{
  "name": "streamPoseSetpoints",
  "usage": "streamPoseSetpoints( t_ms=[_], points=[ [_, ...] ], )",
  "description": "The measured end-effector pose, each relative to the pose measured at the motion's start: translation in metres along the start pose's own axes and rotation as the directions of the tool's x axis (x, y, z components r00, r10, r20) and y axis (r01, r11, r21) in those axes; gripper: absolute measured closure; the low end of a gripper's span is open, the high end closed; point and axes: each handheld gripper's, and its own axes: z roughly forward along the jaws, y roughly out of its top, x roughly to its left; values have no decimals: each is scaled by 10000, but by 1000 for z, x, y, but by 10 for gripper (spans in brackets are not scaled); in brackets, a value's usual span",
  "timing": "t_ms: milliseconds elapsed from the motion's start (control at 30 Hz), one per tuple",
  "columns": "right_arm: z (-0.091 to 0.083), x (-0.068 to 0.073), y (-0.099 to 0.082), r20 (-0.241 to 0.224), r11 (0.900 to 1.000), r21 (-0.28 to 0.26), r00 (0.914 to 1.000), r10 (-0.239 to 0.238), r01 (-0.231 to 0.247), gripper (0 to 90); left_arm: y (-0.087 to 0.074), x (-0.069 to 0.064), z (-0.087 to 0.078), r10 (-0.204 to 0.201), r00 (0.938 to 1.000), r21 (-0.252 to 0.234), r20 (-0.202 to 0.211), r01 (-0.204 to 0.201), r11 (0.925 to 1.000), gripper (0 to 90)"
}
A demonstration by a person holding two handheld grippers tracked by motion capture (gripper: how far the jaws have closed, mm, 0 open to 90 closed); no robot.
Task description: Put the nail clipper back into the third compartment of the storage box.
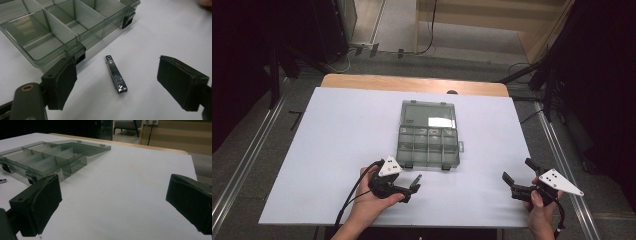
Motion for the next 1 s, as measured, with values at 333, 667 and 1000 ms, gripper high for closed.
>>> streamPoseSetpoints(
  t_ms=[333,667,1000],
  points=[
    [0,-1,0,33,10000,-3,10000,61,-61,4,2,-7,11,-65,9995,717,-312,87,9974,365],
    [0,0,0,41,10000,-13,10000,48,-48,5,2,-12,20,-65,9993,1242,-371,110,9922,489],
    [1,-1,0,59,10000,6,10000,54,-54,5,0,-15,28,221,9967,1566,-778,-97,9876,533]
  ],
)
